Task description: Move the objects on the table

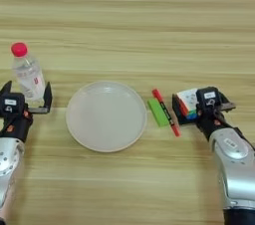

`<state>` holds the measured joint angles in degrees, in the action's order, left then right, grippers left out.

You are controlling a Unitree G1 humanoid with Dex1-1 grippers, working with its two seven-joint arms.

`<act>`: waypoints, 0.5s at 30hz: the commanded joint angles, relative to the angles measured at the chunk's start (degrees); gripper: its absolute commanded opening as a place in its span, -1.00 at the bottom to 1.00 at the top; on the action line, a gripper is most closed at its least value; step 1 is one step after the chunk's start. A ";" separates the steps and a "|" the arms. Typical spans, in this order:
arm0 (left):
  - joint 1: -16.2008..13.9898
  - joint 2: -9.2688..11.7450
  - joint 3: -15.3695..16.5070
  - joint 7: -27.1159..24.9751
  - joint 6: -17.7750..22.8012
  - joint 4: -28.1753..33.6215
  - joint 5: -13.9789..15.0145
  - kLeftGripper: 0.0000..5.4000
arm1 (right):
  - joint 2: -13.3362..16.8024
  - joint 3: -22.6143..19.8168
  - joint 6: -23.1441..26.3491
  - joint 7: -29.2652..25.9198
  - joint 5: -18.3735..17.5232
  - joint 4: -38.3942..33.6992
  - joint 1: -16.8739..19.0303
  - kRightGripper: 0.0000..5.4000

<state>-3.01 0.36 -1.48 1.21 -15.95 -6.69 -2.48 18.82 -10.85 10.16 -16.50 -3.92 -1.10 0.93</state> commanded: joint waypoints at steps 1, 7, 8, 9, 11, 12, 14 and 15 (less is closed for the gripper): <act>0.48 -0.04 -0.17 0.27 0.77 -0.13 -0.69 1.00 | 0.67 -0.52 -0.84 0.25 -0.35 1.33 -1.09 0.98; 0.37 0.04 -0.15 0.25 0.71 -0.06 -0.72 1.00 | 0.78 -0.93 -1.33 0.23 -0.51 3.31 -1.47 0.98; 0.37 0.04 -0.14 0.25 0.72 -0.05 -0.71 1.00 | 0.73 -0.88 -1.29 0.13 -0.55 3.58 -1.51 0.98; 0.39 0.04 -0.14 0.26 0.72 -0.07 -0.71 1.00 | 0.70 -0.82 -1.34 0.06 -0.55 3.95 -1.60 0.98; 0.42 0.05 -0.13 0.26 0.70 -0.12 -0.72 1.00 | 0.62 -0.88 -0.93 -0.15 -0.86 4.71 -1.81 0.98; 0.43 0.05 -0.13 0.26 0.69 -0.15 -0.72 1.00 | 0.59 -0.98 -0.70 -0.20 -1.05 5.04 -1.91 0.98; 0.43 0.06 -0.13 0.27 0.68 -0.16 -0.74 1.00 | 0.88 -1.19 -0.05 0.38 -0.79 6.25 -2.23 0.98; 0.42 0.06 -0.14 0.28 0.68 -0.15 -0.75 1.00 | 0.96 -1.21 0.15 0.24 -1.02 6.69 -2.36 0.98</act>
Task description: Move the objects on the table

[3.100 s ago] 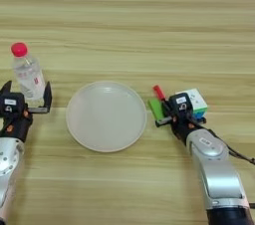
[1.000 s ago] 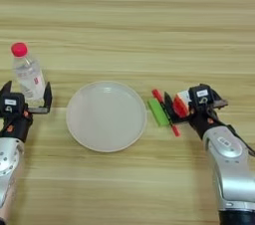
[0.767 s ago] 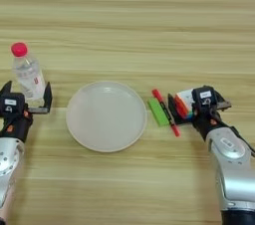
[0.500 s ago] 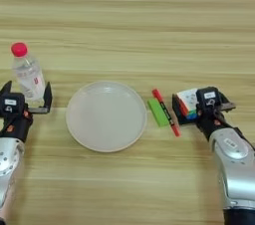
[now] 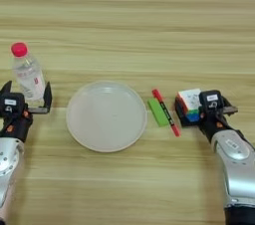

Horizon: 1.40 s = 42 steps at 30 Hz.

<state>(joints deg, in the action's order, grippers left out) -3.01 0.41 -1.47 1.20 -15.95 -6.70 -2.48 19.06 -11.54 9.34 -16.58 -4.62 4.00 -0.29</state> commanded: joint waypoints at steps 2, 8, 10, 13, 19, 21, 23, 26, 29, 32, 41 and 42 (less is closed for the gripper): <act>0.39 0.01 -0.15 0.30 0.70 -0.11 -0.77 1.00 | 0.63 -0.33 1.10 -0.01 -0.66 1.92 -1.22 0.98; 0.37 0.08 -0.11 0.24 0.66 -0.12 -0.72 1.00 | 0.00 0.29 1.35 -0.25 -1.08 3.22 -2.14 0.98; 0.35 0.09 -0.12 0.27 0.69 -0.08 -0.77 1.00 | -0.13 0.37 1.38 -0.25 -1.19 3.74 -2.50 0.98; 0.32 0.10 -0.09 0.26 0.66 -0.08 -0.74 1.00 | -0.24 0.36 1.54 -0.31 -1.55 4.35 -2.81 0.98; 0.26 0.13 -0.10 0.28 0.72 0.07 -0.78 1.00 | -0.49 0.38 1.95 -0.43 -2.74 4.32 -2.88 0.93; 0.27 0.12 -0.10 0.30 0.74 0.08 -0.78 1.00 | -0.45 0.52 2.16 -0.46 -2.94 4.35 -2.89 0.88; 0.28 0.11 -0.11 0.32 0.74 0.08 -0.79 1.00 | -0.46 0.65 2.23 -0.45 -3.03 4.43 -2.87 0.77; 0.26 0.11 -0.12 0.32 0.72 0.08 -0.79 1.00 | -0.48 0.74 2.24 -0.40 -3.09 4.58 -2.83 0.65; 0.31 0.10 -0.11 0.32 0.72 0.02 -0.78 1.00 | -0.46 0.78 2.23 -0.32 -3.17 4.63 -2.88 0.51; 0.41 0.10 -0.10 0.35 0.72 -0.10 -0.80 1.00 | -0.46 0.85 2.08 -0.25 -3.19 4.60 -2.95 0.40; 0.49 -0.03 -0.21 0.48 0.73 -0.21 -0.93 1.00 | -0.52 0.95 2.39 -0.07 -3.44 2.79 -2.97 0.24; 0.51 -0.03 -0.21 0.48 0.72 -0.23 -0.92 1.00 | -0.54 0.96 2.52 -0.04 -3.49 2.36 -2.96 0.24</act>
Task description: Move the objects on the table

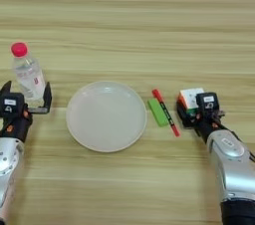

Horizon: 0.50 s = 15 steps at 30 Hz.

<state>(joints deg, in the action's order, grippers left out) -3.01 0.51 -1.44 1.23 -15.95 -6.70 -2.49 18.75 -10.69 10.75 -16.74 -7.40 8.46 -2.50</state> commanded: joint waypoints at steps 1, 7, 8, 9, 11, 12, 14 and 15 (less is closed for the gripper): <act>0.51 -0.14 -0.24 0.47 0.73 -0.24 -0.91 1.00 | -0.28 0.18 1.29 0.12 -0.75 -2.79 -0.66 0.24; 0.66 -0.18 -0.25 0.47 0.71 -0.43 -0.90 1.00 | -0.75 1.15 2.90 0.09 -0.98 -7.92 -0.12 0.24; 0.69 -0.19 -0.25 0.47 0.69 -0.48 -0.89 1.00 | -0.97 1.57 3.37 0.12 -1.05 -9.24 -0.08 0.24; 0.73 -0.19 -0.24 0.46 0.67 -0.53 -0.87 1.00 | -1.17 1.97 3.81 0.17 -1.12 -10.37 -0.05 0.24; 0.78 -0.19 -0.24 0.44 0.65 -0.61 -0.86 1.00 | -1.48 2.63 4.55 0.22 -1.25 -12.04 -0.01 0.24; 0.80 -0.19 -0.23 0.44 0.65 -0.65 -0.86 1.00 | -1.76 3.15 4.97 0.26 -1.26 -12.95 -0.03 0.24; 0.83 -0.20 -0.24 0.45 0.64 -0.72 -0.87 1.00 | -2.42 4.43 5.83 0.26 -1.22 -14.75 -0.09 0.24; 0.86 -0.21 -0.24 0.45 0.63 -0.77 -0.87 1.00 | -2.73 5.06 6.14 0.27 -1.16 -15.42 -0.15 0.24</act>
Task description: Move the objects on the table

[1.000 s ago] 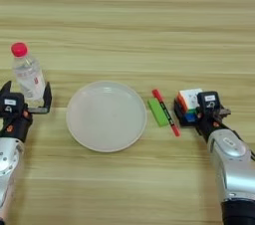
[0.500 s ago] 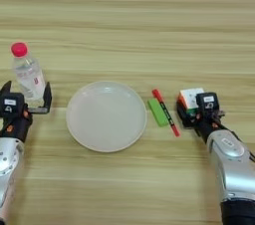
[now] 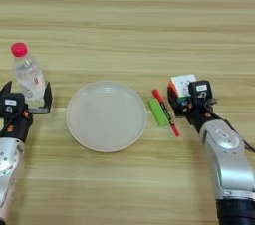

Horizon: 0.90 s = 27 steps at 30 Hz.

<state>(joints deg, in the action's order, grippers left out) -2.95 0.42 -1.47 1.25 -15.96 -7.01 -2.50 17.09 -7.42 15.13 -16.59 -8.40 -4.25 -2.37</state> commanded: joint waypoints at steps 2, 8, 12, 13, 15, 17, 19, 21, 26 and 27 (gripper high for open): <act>0.84 -0.12 -0.20 0.44 0.62 -0.52 -0.86 1.00 | -1.61 3.14 2.40 0.00 -0.07 -3.79 -0.36 0.24; 0.84 -0.12 -0.24 0.42 0.51 -0.63 -0.88 1.00 | -3.38 8.29 4.36 -0.54 0.66 -6.84 -0.88 0.24; 0.76 -0.17 -0.30 0.48 0.51 -0.52 -0.94 1.00 | -4.53 12.01 4.81 -0.61 1.59 -7.36 -1.27 0.24; 0.75 -0.19 -0.31 0.48 0.52 -0.48 -0.94 1.00 | -4.74 12.82 4.85 -0.61 1.85 -7.27 -1.36 0.24; 0.70 -0.22 -0.33 0.51 0.53 -0.40 -0.96 1.00 | -5.21 14.30 4.96 -0.71 2.32 -7.19 -1.38 0.24; 0.65 -0.25 -0.36 0.53 0.57 -0.28 -0.98 1.00 | -5.64 15.62 5.07 -0.73 2.73 -7.24 -1.28 0.24; 0.60 -0.24 -0.37 0.51 0.62 -0.17 -0.97 1.00 | -6.23 17.10 5.07 -0.74 3.20 -7.11 -1.21 0.24; 0.56 -0.22 -0.36 0.50 0.61 -0.14 -0.95 1.00 | -6.66 18.12 5.02 -0.70 3.59 -6.73 -1.20 0.24; 0.47 -0.21 -0.40 0.52 0.65 0.03 -0.99 1.00 | -7.64 20.17 4.54 -0.84 4.45 -5.30 -1.11 0.24; 0.45 -0.21 -0.40 0.51 0.66 0.07 -0.99 1.00 | -7.74 20.42 4.45 -0.87 4.58 -5.05 -1.05 0.24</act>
<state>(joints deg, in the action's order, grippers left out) -2.70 0.34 -1.53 1.35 -15.97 -7.31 -2.52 9.57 12.38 19.49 -17.09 -4.38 -9.88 -2.96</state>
